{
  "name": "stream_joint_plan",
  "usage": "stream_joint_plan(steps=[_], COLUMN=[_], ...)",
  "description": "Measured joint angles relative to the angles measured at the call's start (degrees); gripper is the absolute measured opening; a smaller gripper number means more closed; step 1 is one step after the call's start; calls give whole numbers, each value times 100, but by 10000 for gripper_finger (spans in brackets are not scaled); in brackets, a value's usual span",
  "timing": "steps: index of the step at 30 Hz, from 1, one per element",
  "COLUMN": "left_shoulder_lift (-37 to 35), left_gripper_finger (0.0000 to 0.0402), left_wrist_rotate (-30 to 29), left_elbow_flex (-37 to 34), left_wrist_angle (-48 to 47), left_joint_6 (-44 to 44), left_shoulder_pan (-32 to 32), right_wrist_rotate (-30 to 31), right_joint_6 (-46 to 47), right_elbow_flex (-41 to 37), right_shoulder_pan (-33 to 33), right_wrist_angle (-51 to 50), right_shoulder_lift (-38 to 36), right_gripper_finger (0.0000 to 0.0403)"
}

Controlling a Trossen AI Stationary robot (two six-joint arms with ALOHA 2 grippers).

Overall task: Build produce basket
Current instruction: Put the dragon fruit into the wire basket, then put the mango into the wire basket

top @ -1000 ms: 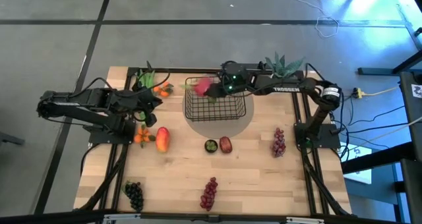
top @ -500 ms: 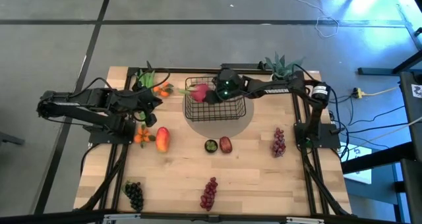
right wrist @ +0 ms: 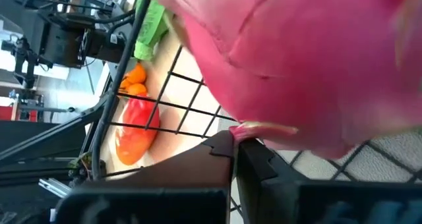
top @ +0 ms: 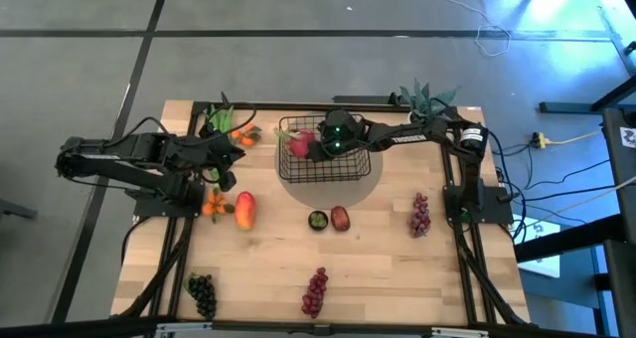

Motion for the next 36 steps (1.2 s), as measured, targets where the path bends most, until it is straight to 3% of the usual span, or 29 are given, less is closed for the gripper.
stream_joint_plan(steps=[13, 21, 28, 36], left_shoulder_lift=[-2, -2, -1, -2], left_gripper_finger=[30, 30, 30, 30], left_wrist_rotate=[0, -1, -1, 0], left_elbow_flex=[0, 0, 0, 0], left_wrist_angle=[0, 0, -1, -9], left_joint_6=[-1, -1, -27, -30], left_shoulder_pan=[0, 0, 0, 0], right_wrist_rotate=[35, 44, 375, -410], right_joint_6=[-5, 3, 77, 62], right_elbow_flex=[0, 0, 0, 0], right_shoulder_pan=[-31, -32, -104, -197], right_wrist_angle=[-21, -23, -13, 265], right_shoulder_lift=[11, 11, 11, 9], right_gripper_finger=[23, 72, 79, 80])
